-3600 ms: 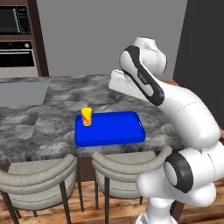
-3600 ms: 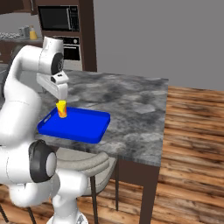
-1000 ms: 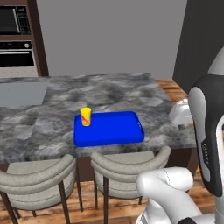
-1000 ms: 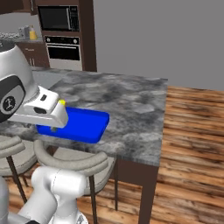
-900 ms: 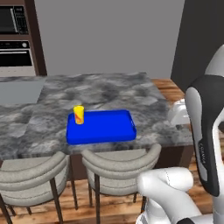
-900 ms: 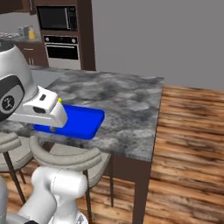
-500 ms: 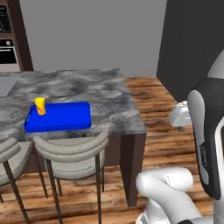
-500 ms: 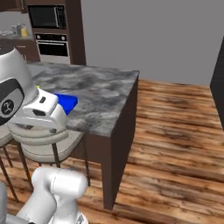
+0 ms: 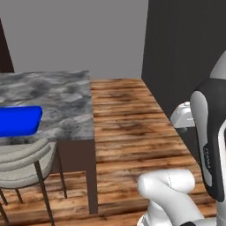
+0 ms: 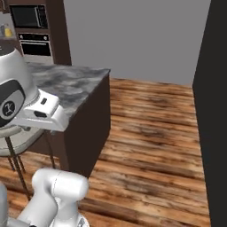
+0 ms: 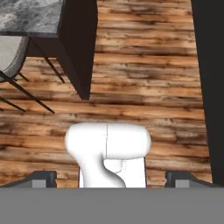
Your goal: There is a tray on the dining counter. Grab the cup, mug, and pitcher and place them on the tray. The pitcher may be placed next to the tray if it cannot fit the tray.
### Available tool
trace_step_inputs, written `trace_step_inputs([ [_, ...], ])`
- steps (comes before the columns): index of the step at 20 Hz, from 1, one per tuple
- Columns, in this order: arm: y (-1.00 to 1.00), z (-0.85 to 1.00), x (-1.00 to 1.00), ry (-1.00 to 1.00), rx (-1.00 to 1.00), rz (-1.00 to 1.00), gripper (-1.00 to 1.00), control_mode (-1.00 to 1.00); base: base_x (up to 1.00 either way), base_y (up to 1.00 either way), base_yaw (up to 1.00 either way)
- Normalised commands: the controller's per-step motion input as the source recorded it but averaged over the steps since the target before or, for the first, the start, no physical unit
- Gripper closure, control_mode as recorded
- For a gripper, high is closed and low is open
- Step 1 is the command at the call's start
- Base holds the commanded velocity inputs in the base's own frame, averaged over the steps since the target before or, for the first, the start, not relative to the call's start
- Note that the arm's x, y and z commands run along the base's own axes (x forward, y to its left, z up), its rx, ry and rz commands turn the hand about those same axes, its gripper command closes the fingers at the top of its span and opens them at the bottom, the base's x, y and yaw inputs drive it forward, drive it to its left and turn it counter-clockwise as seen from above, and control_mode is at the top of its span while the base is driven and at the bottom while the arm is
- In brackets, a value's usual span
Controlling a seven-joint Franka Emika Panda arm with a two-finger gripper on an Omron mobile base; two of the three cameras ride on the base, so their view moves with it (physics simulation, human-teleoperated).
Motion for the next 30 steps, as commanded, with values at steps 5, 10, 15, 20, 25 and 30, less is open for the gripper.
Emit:
trace_step_inputs([
  [5,0.0,0.0,0.0,0.0,0.0,0.0,-1.0,1.0,0.96,-0.94,0.0],
  [10,0.0,0.0,0.0,0.0,0.0,0.0,-1.0,1.0,1.0,-0.63,0.0],
  [15,0.0,0.0,0.0,0.0,0.0,0.0,-1.0,1.0,1.0,-0.47,0.0],
  [20,0.0,0.0,0.0,0.0,0.0,0.0,-1.0,1.0,1.0,-0.5,0.0],
  [25,0.0,0.0,0.0,0.0,0.0,0.0,-1.0,1.0,1.0,-0.34,0.0],
  [30,0.0,0.0,0.0,0.0,0.0,0.0,-1.0,1.0,1.0,-0.02,0.02],
])
